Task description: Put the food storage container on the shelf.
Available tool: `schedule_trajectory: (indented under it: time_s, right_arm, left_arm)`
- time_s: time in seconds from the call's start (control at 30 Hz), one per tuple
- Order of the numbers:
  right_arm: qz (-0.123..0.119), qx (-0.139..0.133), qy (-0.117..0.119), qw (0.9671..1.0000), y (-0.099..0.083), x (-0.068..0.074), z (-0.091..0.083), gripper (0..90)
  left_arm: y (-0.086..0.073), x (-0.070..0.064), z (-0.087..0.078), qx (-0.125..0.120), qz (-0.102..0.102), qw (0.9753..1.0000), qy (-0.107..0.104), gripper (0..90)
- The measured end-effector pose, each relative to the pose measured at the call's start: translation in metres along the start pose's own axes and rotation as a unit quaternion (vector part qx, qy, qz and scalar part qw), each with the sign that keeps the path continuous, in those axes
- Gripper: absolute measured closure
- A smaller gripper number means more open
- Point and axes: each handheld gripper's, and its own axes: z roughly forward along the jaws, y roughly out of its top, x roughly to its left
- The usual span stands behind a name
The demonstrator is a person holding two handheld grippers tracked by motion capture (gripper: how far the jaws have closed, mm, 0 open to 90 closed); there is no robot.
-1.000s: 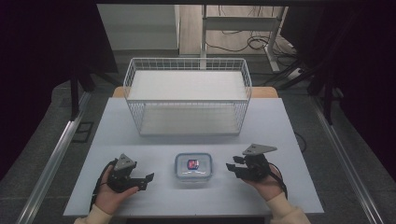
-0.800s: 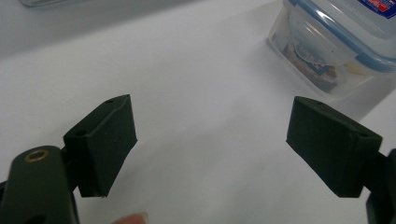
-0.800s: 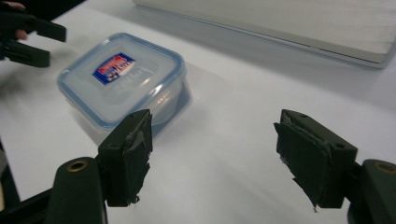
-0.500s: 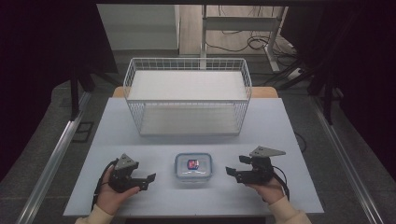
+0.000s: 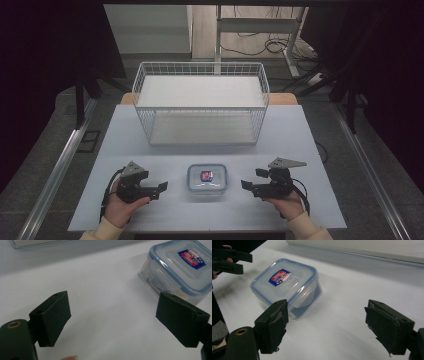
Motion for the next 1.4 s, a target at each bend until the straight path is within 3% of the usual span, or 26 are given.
schedule_trajectory:
  time_s: [0.1,0.4,0.7,0.83,0.87,0.9,0.93,0.97,1.07,1.17,1.37,1.4]
  right_arm:
    - [0.008,0.001,0.015,0.9999,0.000,0.000,0.003,18.1]
    - [0.010,0.015,0.023,0.9996,0.001,0.004,0.012,18.8]
    - [0.041,0.018,0.049,0.9978,0.010,0.008,0.025,19.7]
    - [0.063,0.035,0.060,0.9956,0.017,0.014,0.038,20.4]
    - [0.066,0.038,0.061,0.9952,0.018,0.015,0.041,20.4]
    - [0.071,0.043,0.061,0.9947,0.020,0.017,0.045,20.4]
    - [0.074,0.049,0.060,0.9943,0.021,0.017,0.049,20.3]
    - [0.074,0.049,0.060,0.9943,0.021,0.017,0.049,20.3]
    - [0.087,0.060,0.064,0.9923,0.024,0.018,0.062,20.0]
    - [0.089,0.062,0.064,0.9920,0.025,0.019,0.065,20.0]
    - [0.093,0.067,0.068,0.9911,0.022,0.021,0.068,21.8]
    - [0.093,0.068,0.068,0.9910,0.022,0.021,0.069,21.9]
  left_arm:
    - [0.001,-0.003,0.002,0.004,-0.001,1.0000,-0.007,12.2]
    - [0.003,-0.011,0.009,0.009,0.004,0.9997,-0.025,12.8]
    - [0.017,-0.010,0.019,0.016,-0.045,0.9963,-0.072,15.0]
    - [0.027,-0.012,0.028,0.021,-0.075,0.9925,-0.094,15.3]
    - [0.027,-0.012,0.028,0.021,-0.075,0.9925,-0.094,15.5]
    - [0.029,-0.011,0.031,0.023,-0.082,0.9912,-0.101,15.6]
    - [0.033,-0.010,0.036,0.026,-0.099,0.9879,-0.117,15.8]
    - [0.033,-0.010,0.036,0.026,-0.099,0.9879,-0.117,16.0]
    - [0.036,-0.010,0.045,0.035,-0.118,0.9837,-0.131,17.0]
    - [0.037,-0.013,0.054,0.044,-0.124,0.9806,-0.145,17.9]
    - [0.035,-0.020,0.063,0.064,-0.117,0.9783,-0.159,21.1]
    - [0.035,-0.021,0.064,0.066,-0.121,0.9763,-0.167,21.5]
